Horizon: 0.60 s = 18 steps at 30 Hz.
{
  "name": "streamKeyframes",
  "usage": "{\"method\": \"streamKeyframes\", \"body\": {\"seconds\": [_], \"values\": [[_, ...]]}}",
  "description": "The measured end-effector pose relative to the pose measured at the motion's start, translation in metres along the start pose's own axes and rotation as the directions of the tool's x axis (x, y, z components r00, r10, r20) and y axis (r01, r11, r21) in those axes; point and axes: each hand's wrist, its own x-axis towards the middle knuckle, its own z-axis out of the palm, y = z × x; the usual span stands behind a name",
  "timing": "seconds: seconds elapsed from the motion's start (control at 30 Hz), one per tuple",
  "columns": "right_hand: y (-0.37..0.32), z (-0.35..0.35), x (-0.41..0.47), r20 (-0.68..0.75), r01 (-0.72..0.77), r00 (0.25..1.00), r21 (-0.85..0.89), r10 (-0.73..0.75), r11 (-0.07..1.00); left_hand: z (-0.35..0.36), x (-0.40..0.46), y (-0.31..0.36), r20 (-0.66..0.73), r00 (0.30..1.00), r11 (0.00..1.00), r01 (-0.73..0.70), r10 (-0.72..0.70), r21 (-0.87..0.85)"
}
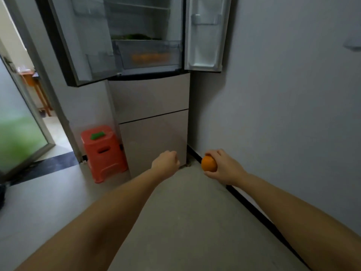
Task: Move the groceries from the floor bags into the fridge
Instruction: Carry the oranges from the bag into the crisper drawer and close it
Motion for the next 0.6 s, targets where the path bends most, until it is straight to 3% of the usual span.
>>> {"method": "streamKeyframes", "body": {"seconds": [0.13,0.33,0.5,0.6], "values": [[0.030,-0.036,0.088,0.011,-0.005,1.000,-0.033,0.005,0.999,-0.028,0.107,-0.003,0.001,1.000,0.999,0.000,0.000,0.033],[0.067,-0.071,0.207,-0.088,-0.044,0.995,0.043,0.048,0.998,-0.064,0.233,0.015,-0.062,0.996,0.997,-0.068,0.070,0.039],[0.088,-0.083,0.325,-0.106,0.038,0.994,0.066,-0.031,0.997,-0.085,0.331,0.018,-0.142,0.985,0.993,-0.091,0.100,0.071],[0.099,-0.096,0.406,-0.145,0.125,0.983,0.091,-0.111,0.988,-0.112,0.399,0.010,-0.239,0.969,0.996,-0.035,0.054,0.083]]}}
